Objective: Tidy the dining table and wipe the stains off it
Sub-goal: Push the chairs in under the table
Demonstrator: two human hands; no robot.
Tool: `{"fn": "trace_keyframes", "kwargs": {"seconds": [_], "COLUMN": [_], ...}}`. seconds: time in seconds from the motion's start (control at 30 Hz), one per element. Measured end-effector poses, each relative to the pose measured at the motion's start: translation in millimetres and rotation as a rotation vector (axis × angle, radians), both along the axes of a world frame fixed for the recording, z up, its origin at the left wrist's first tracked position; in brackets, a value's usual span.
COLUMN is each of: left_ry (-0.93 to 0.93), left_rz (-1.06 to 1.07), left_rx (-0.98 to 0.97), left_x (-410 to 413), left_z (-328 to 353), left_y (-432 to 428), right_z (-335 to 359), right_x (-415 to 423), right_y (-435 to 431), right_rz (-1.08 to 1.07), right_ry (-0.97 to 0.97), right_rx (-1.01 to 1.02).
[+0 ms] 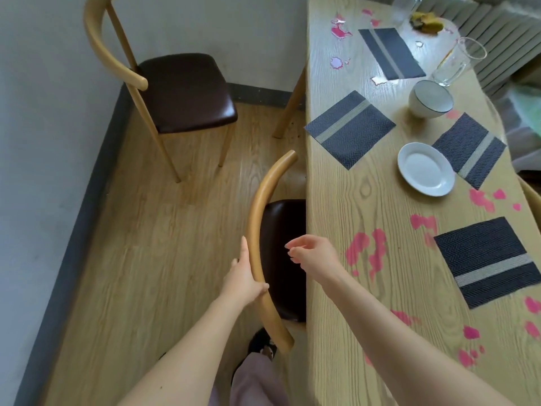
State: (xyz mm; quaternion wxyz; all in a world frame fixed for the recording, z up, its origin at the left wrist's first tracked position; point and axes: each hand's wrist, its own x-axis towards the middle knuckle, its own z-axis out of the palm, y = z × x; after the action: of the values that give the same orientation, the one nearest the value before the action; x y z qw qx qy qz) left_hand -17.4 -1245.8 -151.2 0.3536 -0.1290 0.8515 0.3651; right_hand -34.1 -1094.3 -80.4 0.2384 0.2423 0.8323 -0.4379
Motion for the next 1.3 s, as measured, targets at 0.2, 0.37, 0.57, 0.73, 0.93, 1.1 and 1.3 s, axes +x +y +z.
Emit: {"fn": "trace_keyframes", "kwargs": {"seconds": [0.2, 0.37, 0.57, 0.73, 0.93, 1.1, 1.3], "left_ry": [0.094, 0.231, 0.348, 0.415, 0.537, 0.583, 0.613], "left_rz": [0.024, -0.026, -0.025, -0.063, -0.019, 0.047, 0.077], "left_rx": [0.045, 0.039, -0.004, -0.027, -0.025, -0.012, -0.013], "left_x": [-11, -22, -32, -45, -61, -83, -129], "left_z": [28, 65, 113, 146, 169, 179, 187], "left_y": [-12, -42, -93, -138, -195, -228, -242], "right_z": [5, 23, 57, 86, 104, 113, 109], "right_x": [3, -1, -20, -36, -58, -81, -133], "right_y": [-8, -25, -63, -114, -178, -212, -230], "right_rz": [0.019, 0.011, 0.03, 0.066, 0.118, 0.158, 0.171], "right_ry": [0.007, 0.047, 0.122, 0.193, 0.281, 0.301, 0.321], "right_rx": [0.005, -0.016, -0.029, -0.035, -0.032, -0.033, -0.012]}}
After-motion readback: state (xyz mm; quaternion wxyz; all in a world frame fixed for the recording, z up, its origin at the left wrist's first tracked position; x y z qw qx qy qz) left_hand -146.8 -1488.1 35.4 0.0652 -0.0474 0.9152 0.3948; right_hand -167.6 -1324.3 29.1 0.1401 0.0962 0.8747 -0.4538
